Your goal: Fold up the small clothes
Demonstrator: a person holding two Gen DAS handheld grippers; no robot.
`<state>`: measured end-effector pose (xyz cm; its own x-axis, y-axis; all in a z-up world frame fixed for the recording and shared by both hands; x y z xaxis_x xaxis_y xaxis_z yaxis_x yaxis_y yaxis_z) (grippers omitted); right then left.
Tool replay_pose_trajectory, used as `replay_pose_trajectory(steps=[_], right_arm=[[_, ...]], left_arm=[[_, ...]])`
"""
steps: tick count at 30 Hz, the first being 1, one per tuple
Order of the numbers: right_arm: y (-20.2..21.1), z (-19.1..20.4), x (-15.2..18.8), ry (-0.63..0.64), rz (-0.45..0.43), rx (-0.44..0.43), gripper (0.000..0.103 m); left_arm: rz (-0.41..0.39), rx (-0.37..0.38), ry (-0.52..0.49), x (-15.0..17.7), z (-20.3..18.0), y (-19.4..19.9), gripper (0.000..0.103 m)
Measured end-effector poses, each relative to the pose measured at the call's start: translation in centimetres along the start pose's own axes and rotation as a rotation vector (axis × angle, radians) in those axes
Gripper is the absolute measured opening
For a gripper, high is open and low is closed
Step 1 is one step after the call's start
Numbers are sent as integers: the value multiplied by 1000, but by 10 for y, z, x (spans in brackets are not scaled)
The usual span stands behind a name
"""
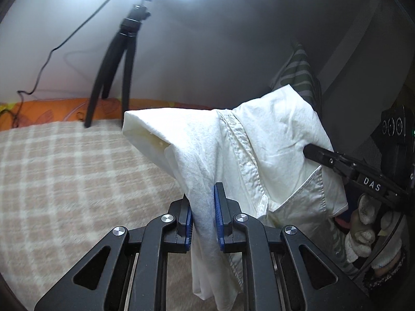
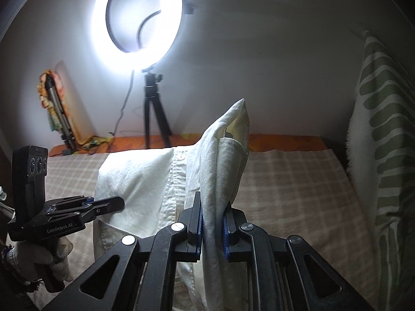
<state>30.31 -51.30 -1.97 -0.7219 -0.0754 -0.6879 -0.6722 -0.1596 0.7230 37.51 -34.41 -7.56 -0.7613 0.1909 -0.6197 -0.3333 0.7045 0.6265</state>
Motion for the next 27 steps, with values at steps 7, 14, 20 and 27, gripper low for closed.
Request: replay_pose_trajectory(steps=[7,14,20,27], right_arm=[[-30,-27,-14,-19,-6,42,10],[-60,-45,-16,-29,6,71,9],[-81,-57,-17,-42,24,92,9],[-91,-68,-16,-66,49,209,24]], left_arm=[[4,-37,-37,-17,-9,-36,13],[10,-74,-46,-28,-8,-63,13],[19,-110,-57,-31,-10,-74,13],[49,-162,-86,-32,-14,-79,21]])
Point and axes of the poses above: each gripper's, at about its wrist camera, not at the fingertips, and y roughly against the way its jaws point, z to its left, x to its underside, the point moved 2 cm from there along -y, roughly the way its jaws point, and after that the axes turned 6 degrees about z, right-handed, at the moved point
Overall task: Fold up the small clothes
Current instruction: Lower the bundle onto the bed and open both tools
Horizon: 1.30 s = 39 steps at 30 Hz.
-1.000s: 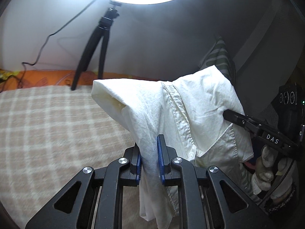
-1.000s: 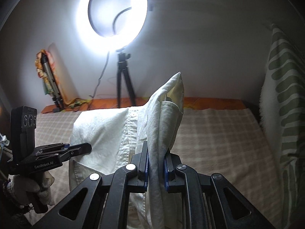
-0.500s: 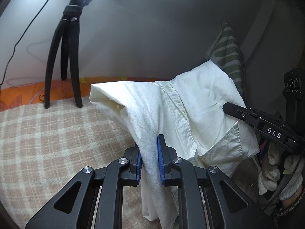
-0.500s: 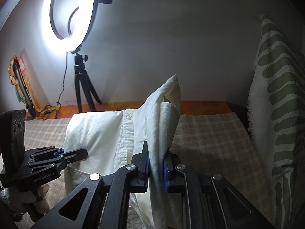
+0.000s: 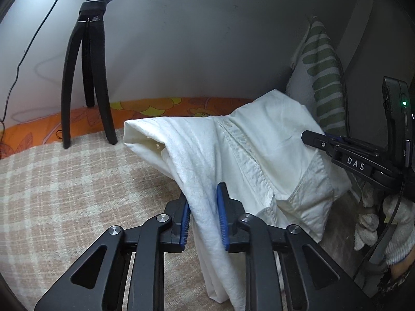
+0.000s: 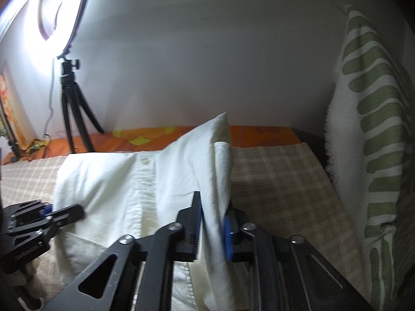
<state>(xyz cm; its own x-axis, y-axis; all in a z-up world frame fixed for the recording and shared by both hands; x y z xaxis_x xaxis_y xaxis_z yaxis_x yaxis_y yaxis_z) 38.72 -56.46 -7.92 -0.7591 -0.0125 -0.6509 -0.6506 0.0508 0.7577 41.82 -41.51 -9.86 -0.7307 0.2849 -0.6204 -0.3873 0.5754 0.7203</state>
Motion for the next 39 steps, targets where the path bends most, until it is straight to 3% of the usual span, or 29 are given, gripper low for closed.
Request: replay_pose_trajectory(steps=[2,4,6,10,12,14,20,27,39], right_arm=[[1,-3,0,-8,-6,26,30],[3,-6,-1,-23,-11,20,34],[7,-7,0,-35,-15,16,51],[15,-4,3,-41,-42,18,71],[19,-2,6,-49,-48,12,85],[24,1,9,-47,-58,20,91],[48,5,14,-41,-83,57,101],[82,10,27,-59,-97,34,102],[139,42,59,-69,-124,17,102]], left_arm=[[7,-26,-18,-1,-4,1,30],[8,-30,-32,-1,-7,4,49],[3,-44,-41,-1,-10,7,60],[-2,-46,-40,3,-8,17,69],[-5,-64,-49,7,-8,23,69],[-7,-80,-67,9,-10,28,69],[-32,-125,-54,17,-7,48,75],[-30,-131,-27,30,-7,73,76],[-69,-147,-64,60,-27,135,76]])
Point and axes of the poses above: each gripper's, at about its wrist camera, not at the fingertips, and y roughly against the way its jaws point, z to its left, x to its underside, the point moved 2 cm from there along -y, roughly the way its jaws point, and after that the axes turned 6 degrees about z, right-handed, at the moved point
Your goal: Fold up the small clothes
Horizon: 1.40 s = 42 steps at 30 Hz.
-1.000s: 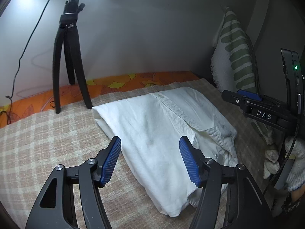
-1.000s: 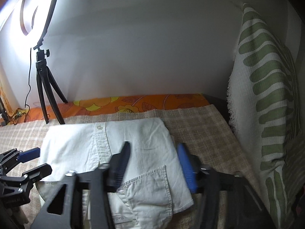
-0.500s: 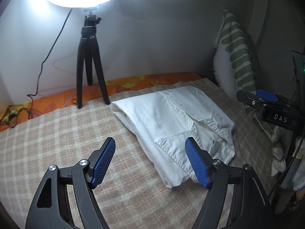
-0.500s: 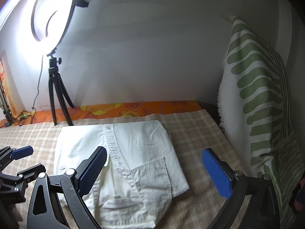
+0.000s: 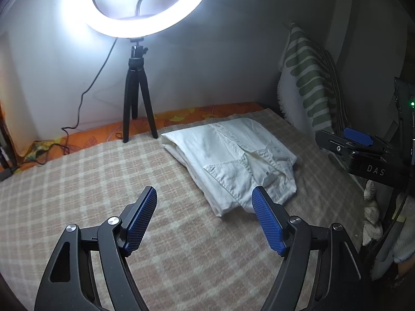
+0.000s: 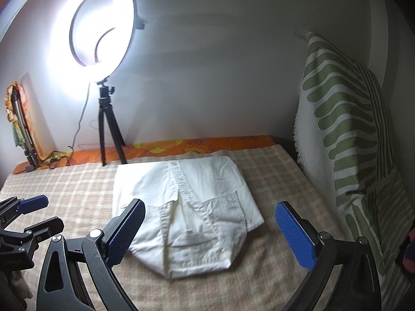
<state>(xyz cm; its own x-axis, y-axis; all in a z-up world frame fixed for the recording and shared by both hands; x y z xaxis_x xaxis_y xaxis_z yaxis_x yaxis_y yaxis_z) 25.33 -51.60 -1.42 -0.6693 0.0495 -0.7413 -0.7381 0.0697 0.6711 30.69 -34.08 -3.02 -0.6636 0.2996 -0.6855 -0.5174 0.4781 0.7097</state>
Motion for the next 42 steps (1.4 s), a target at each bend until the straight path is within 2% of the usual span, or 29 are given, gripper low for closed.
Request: replay_pose_trajectory(steps=[1,5,7,17,25,34,35,37,42], right_arm=[[6,2,2,0,-4,2,102],[32,11,14,-9,-24,-2,103],[44,15,20,-17,-33,-6,103],[87,40,53,-33,-53,-15,103],[98,45,83,-71,-57,8,103],[97,47,107,-95,-78,56,103],[97,47,109,-99,-81,58,103],[97,47,112,-104,-85,58,103],[102,52,112,-108,-121,73,103]], left_arm=[[13,-13,-1,2,-1,6,76],[-23,-24,-30,11,-7,36,77],[-43,-21,-37,15,-10,49,80],[-102,-10,-82,50,-19,105,81],[-86,-52,-98,83,-18,121,88],[-117,-96,-139,104,-21,126,88],[-119,-103,-132,106,-20,127,89],[-125,-110,-127,109,-19,126,98],[-147,-132,-122,117,-14,125,100]])
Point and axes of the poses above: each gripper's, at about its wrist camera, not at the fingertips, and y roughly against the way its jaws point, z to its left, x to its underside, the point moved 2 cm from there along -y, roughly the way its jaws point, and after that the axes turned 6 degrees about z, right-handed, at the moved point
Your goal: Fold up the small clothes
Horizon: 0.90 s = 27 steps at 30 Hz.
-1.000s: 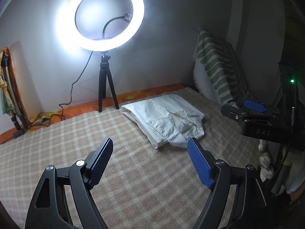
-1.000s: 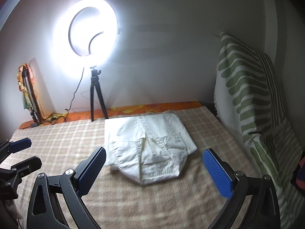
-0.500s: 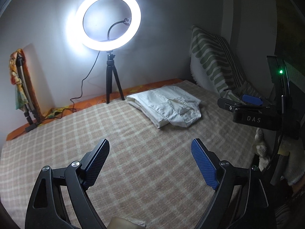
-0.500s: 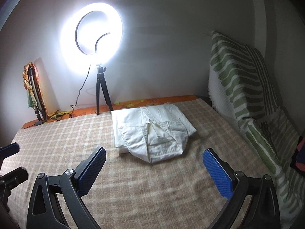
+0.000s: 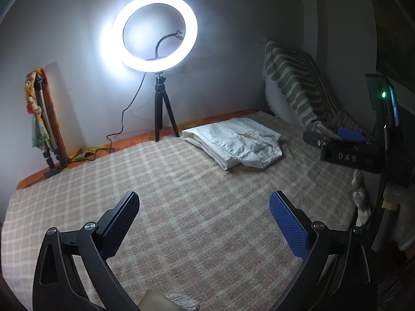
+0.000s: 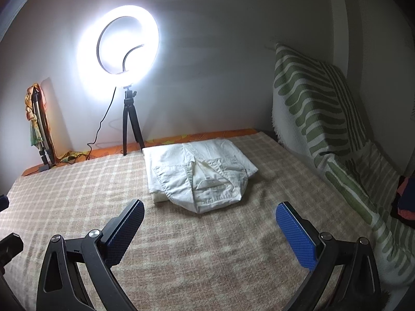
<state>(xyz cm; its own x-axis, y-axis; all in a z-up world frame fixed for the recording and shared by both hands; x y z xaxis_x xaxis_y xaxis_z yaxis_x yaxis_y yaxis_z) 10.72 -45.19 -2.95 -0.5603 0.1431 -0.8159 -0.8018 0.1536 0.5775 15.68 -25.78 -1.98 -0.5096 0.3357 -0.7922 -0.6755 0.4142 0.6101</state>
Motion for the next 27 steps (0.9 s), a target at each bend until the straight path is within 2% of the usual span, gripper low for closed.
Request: replay_pose_trajectory(steps=[3,10,27], right_arm=[[6,5,-4,-5,-23,-10,103],[23,14,-15,-15,-68,-44,103],[39,35,-19,23,-107,-40,103]], left_arm=[[-4,-27,-14,2,1,1,100],[-38,-34,6,-2,3,16,100],[-76,-17,24,-6,2,34,102]])
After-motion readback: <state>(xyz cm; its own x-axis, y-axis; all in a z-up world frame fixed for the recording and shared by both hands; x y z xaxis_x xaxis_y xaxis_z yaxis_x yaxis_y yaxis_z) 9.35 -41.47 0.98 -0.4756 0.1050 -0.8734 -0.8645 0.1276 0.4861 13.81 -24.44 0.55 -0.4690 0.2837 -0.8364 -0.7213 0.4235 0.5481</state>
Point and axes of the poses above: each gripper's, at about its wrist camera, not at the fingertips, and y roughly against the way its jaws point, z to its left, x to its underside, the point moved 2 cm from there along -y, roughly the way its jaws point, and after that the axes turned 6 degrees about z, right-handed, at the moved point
